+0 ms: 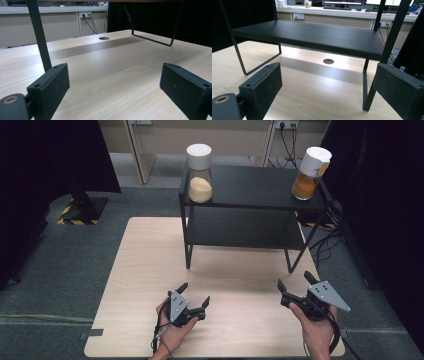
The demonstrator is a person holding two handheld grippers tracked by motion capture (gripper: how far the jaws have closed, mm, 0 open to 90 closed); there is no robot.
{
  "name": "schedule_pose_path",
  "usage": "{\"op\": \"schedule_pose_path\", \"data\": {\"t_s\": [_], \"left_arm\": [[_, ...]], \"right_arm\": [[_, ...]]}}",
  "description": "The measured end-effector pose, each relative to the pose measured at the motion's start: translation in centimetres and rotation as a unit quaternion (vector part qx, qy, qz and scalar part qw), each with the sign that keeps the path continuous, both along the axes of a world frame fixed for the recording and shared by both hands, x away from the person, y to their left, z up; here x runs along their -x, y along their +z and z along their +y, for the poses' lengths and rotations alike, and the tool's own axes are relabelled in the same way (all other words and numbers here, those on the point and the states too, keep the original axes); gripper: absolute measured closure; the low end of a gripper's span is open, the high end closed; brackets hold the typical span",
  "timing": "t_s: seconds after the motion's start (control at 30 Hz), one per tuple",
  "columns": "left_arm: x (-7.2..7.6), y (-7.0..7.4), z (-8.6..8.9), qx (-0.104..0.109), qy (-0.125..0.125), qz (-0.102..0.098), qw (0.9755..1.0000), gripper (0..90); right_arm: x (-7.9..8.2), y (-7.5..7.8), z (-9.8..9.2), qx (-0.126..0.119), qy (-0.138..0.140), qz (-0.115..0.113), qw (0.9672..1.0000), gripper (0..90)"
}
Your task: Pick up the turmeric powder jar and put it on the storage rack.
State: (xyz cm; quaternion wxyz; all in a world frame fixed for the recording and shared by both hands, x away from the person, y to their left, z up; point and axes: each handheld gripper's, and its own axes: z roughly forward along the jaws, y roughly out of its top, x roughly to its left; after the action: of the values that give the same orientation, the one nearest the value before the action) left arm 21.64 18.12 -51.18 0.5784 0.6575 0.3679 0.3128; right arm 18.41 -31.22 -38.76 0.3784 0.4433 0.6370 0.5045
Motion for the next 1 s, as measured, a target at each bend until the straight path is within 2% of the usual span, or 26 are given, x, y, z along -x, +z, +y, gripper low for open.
{"op": "schedule_pose_path", "data": {"t_s": [0.27,0.63,1.0], "left_arm": [[0.0,0.0,0.0,0.001,0.000,0.001,1.0000,8.5],[0.0,0.0,0.0,0.000,0.000,0.000,1.0000,8.5],[0.0,0.0,0.0,0.001,0.000,0.001,1.0000,8.5]], "right_arm": [[0.3,-1.6,0.0,-0.003,0.001,0.004,1.0000,8.2],[0.7,-3.0,0.1,-0.004,0.001,0.004,1.0000,8.1],[0.9,-4.4,0.0,-0.005,0.000,0.015,0.9999,8.2]]}}
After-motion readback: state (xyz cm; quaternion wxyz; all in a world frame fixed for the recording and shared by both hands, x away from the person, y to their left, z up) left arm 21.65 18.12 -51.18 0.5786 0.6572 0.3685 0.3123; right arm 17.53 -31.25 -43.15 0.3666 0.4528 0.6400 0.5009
